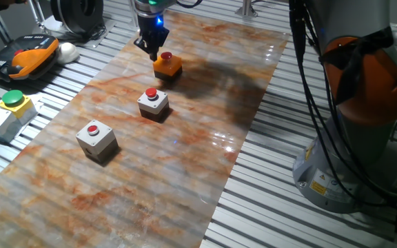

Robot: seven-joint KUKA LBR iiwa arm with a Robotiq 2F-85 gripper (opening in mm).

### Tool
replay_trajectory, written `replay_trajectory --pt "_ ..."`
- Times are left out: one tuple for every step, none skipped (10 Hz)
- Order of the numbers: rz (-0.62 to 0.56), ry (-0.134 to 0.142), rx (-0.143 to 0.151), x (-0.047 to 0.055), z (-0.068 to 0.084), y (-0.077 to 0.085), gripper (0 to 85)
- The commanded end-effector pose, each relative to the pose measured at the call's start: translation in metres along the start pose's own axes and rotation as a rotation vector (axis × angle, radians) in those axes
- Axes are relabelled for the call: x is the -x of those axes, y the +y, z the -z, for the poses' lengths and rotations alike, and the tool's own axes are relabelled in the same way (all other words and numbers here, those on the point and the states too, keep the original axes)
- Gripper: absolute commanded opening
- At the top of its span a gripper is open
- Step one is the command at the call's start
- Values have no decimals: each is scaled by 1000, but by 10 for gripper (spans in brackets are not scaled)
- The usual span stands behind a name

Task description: Press three buttons from left to right in sequence

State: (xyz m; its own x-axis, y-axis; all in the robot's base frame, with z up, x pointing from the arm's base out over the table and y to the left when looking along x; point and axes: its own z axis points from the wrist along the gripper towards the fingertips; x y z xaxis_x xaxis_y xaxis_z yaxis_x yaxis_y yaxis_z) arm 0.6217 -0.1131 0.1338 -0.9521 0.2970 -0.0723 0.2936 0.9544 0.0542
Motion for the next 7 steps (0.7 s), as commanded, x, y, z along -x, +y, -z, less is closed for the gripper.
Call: replay_trajectory --pt "-7 2 -2 -5 3 6 0" --pt "-15 -1 -6 -9 5 11 0" --pt "-16 -6 -9 -14 6 16 0" --pt "-16 -9 -10 -19 8 19 0" --pt "-14 -13 -13 -26 10 21 0" --pt "-11 -17 -19 -31 11 22 0" --pt "-14 -22 -23 -35 11 24 0"
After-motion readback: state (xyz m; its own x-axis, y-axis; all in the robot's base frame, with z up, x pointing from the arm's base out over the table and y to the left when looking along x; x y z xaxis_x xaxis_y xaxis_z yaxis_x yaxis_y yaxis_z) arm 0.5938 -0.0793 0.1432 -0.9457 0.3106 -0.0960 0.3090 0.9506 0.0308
